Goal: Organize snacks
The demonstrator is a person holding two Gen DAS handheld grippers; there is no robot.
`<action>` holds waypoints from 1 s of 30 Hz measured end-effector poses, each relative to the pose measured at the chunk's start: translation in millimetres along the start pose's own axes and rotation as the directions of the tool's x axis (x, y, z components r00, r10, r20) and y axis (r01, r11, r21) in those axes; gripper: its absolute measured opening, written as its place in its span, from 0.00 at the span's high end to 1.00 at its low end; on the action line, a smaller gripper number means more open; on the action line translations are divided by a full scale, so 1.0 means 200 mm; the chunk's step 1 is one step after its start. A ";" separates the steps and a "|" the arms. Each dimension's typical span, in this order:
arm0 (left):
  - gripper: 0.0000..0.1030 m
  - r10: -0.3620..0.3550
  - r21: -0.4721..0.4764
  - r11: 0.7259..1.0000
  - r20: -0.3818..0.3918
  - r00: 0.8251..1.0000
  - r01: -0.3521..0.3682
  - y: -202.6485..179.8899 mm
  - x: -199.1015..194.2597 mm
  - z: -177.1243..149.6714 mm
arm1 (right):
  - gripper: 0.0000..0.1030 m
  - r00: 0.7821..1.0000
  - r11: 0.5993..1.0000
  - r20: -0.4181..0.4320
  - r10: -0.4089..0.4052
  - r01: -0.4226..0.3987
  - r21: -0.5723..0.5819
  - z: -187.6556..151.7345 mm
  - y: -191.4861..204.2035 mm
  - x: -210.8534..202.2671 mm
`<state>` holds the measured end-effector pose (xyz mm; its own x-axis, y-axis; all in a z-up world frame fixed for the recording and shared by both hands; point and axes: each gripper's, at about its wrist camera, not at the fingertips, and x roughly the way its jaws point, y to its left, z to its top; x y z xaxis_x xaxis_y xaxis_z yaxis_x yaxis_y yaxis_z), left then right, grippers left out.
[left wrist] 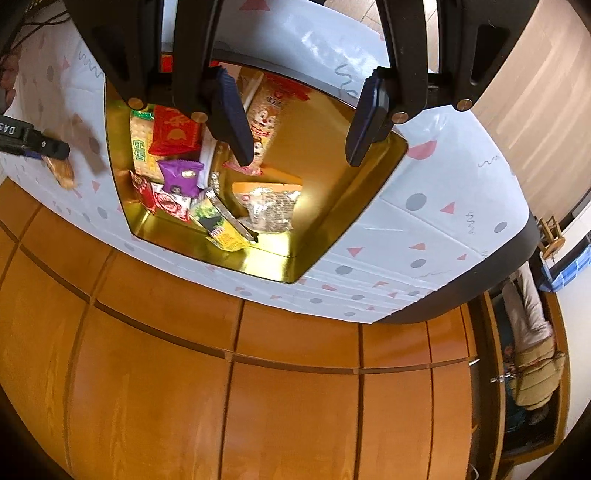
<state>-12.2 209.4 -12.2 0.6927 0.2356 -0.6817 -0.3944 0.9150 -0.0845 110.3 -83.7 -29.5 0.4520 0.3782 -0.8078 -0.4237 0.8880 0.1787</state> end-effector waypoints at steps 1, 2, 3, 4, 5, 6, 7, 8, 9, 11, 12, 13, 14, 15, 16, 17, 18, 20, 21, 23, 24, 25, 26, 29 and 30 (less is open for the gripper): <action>0.49 0.003 -0.003 1.000 0.004 1.000 -0.003 0.01 -0.01 0.01 | 0.42 1.000 1.000 0.006 0.017 -0.017 -0.023 0.02 0.06 -0.01; 0.49 0.007 -0.007 1.000 0.009 1.000 -0.007 0.02 -0.01 0.01 | 0.42 0.999 0.998 0.011 0.037 -0.037 -0.049 0.04 0.12 -0.01; 0.49 0.010 -0.011 1.000 0.014 1.000 -0.010 0.02 -0.02 0.02 | 0.42 0.998 0.996 0.012 0.057 -0.056 -0.075 0.07 0.18 -0.01; 0.49 0.015 -0.015 1.000 0.019 1.000 -0.015 0.04 -0.02 0.02 | 0.42 0.997 0.991 0.013 0.080 -0.078 -0.108 0.09 0.25 -0.01; 0.49 0.022 -0.020 1.000 0.025 0.999 -0.021 0.05 -0.03 0.03 | 0.42 0.996 0.988 0.013 0.092 -0.090 -0.126 0.11 0.30 0.00; 0.49 0.025 -0.024 0.999 0.029 0.999 -0.025 0.06 -0.03 0.03 | 0.42 0.994 0.983 0.010 0.105 -0.103 -0.150 0.14 0.36 0.01; 0.49 0.031 -0.029 0.999 0.035 0.999 -0.030 0.07 -0.03 0.03 | 0.42 0.993 0.978 0.005 0.116 -0.113 -0.176 0.17 0.42 0.03; 0.49 0.038 -0.032 0.999 0.038 0.999 -0.037 0.08 -0.04 0.04 | 0.42 0.992 0.972 0.001 0.124 -0.121 -0.202 0.19 0.48 0.05; 0.49 0.043 -0.035 0.999 0.039 0.998 -0.042 0.09 -0.04 0.04 | 0.42 0.992 0.967 -0.003 0.129 -0.127 -0.219 0.21 0.53 0.08; 0.49 0.051 -0.042 0.998 0.037 0.998 -0.049 0.11 -0.03 0.04 | 0.42 0.990 0.958 -0.022 0.137 -0.138 -0.250 0.24 0.63 0.14; 0.49 0.051 -0.045 0.998 0.034 0.998 -0.050 0.11 -0.02 0.04 | 0.43 0.991 0.956 -0.035 0.133 -0.137 -0.261 0.25 0.67 0.19; 0.49 0.052 -0.048 0.998 0.027 0.998 -0.051 0.12 -0.01 0.03 | 0.42 0.991 0.953 -0.052 0.126 -0.135 -0.271 0.26 0.72 0.24; 0.49 0.052 -0.049 0.997 0.024 0.998 -0.051 0.13 -0.01 0.03 | 0.42 0.990 0.951 -0.070 0.121 -0.136 -0.277 0.26 0.74 0.28; 0.49 0.053 -0.051 0.997 0.022 0.998 -0.052 0.13 0.00 0.03 | 0.43 0.989 0.950 -0.090 0.115 -0.136 -0.282 0.26 0.77 0.33; 0.49 0.053 -0.052 0.997 0.021 0.998 -0.052 0.13 0.00 0.03 | 0.43 0.988 0.949 -0.112 0.104 -0.133 -0.287 0.26 0.80 0.39; 0.49 0.054 -0.052 0.997 0.021 0.998 -0.053 0.14 0.00 0.03 | 0.43 0.987 0.948 -0.132 0.094 -0.130 -0.291 0.26 0.81 0.44; 0.49 0.055 -0.053 0.997 0.021 0.998 -0.054 0.14 0.00 0.03 | 0.43 0.984 0.946 -0.154 0.086 -0.129 -0.296 0.25 0.82 0.49; 0.49 0.059 -0.055 0.997 0.019 0.998 -0.058 0.14 0.01 0.03 | 0.43 0.979 0.944 -0.190 0.073 -0.129 -0.304 0.23 0.83 0.58; 0.49 0.061 -0.057 0.997 0.016 0.998 -0.060 0.15 0.02 0.03 | 0.42 0.976 0.946 -0.207 0.065 -0.126 -0.300 0.21 0.83 0.62; 0.49 0.064 -0.066 0.996 0.014 0.998 -0.063 0.16 0.02 0.03 | 0.42 0.969 0.948 -0.232 0.082 -0.147 -0.281 0.20 0.82 0.66; 0.49 0.065 -0.069 0.996 0.011 0.998 -0.064 0.16 0.02 0.03 | 0.42 0.967 0.949 -0.235 0.097 -0.161 -0.272 0.19 0.82 0.66; 0.49 0.065 -0.071 0.995 0.009 0.998 -0.064 0.16 0.02 0.03 | 0.42 0.966 0.950 -0.233 0.110 -0.171 -0.260 0.20 0.81 0.65; 0.49 0.066 -0.073 0.995 0.008 0.998 -0.065 0.16 0.02 0.03 | 0.40 0.965 0.951 -0.230 0.125 -0.182 -0.248 0.21 0.80 0.64; 0.49 0.068 -0.068 0.995 0.007 0.998 -0.067 0.16 0.03 0.02 | 0.25 0.967 0.950 -0.190 0.169 -0.211 -0.228 0.23 0.76 0.58; 0.49 0.068 -0.069 0.995 0.001 0.998 -0.068 0.16 0.04 0.02 | 0.24 0.968 0.950 -0.179 0.175 -0.214 -0.227 0.24 0.75 0.56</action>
<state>-17.3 242.8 -16.9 0.6645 0.2979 -0.6854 -0.4816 0.8720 -0.0878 134.5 103.8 -66.1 0.2225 0.4749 -0.8515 -0.6773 0.7035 0.2154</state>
